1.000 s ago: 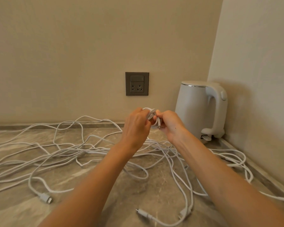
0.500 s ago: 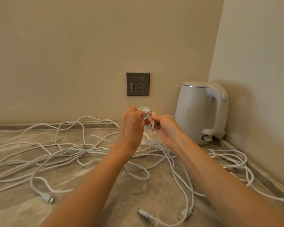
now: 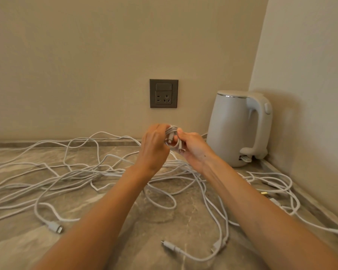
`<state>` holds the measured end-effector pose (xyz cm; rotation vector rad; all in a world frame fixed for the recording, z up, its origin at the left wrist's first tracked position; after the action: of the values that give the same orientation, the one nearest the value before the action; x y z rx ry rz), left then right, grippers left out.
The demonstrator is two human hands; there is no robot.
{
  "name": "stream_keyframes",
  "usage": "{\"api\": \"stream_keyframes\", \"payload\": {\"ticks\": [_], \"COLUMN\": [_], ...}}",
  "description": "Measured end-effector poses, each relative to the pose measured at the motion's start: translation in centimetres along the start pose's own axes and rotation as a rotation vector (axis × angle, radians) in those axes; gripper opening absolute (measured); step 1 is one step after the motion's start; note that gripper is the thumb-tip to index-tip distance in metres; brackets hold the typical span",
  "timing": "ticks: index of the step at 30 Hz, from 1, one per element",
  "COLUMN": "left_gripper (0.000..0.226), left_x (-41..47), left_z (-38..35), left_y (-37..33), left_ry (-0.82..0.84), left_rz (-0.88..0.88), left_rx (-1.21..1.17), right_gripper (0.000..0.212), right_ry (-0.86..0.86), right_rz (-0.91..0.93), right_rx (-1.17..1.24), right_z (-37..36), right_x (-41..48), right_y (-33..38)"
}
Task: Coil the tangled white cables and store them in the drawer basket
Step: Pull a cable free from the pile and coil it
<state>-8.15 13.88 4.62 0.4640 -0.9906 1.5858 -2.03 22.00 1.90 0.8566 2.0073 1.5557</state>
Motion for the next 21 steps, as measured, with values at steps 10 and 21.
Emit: {"api": "stream_keyframes", "payload": {"ticks": [10, 21], "left_gripper": [0.021, 0.021], "left_x": [1.3, 1.8], "left_z": [0.0, 1.0], "left_y": [0.3, -0.8], "left_ry": [0.104, 0.108], "left_rz": [0.080, 0.016], "left_rx": [0.039, -0.174], "right_gripper": [0.034, 0.021], "right_ry": [0.119, 0.182], "right_rz": [0.079, 0.162], "right_rx": [-0.094, 0.081], "right_z": [0.2, 0.6], "right_x": [-0.6, -0.7], "right_y": [1.1, 1.2]}}
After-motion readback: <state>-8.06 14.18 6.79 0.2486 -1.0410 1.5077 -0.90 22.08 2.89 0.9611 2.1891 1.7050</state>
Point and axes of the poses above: each hand's wrist, its own x-axis towards the middle knuckle, its own z-axis out of the back of the hand, y = z × x, the point moved 5 cm from there along x, towards the middle knuckle, and after that the axes turned 2 degrees about -z, right-handed, at the moved point
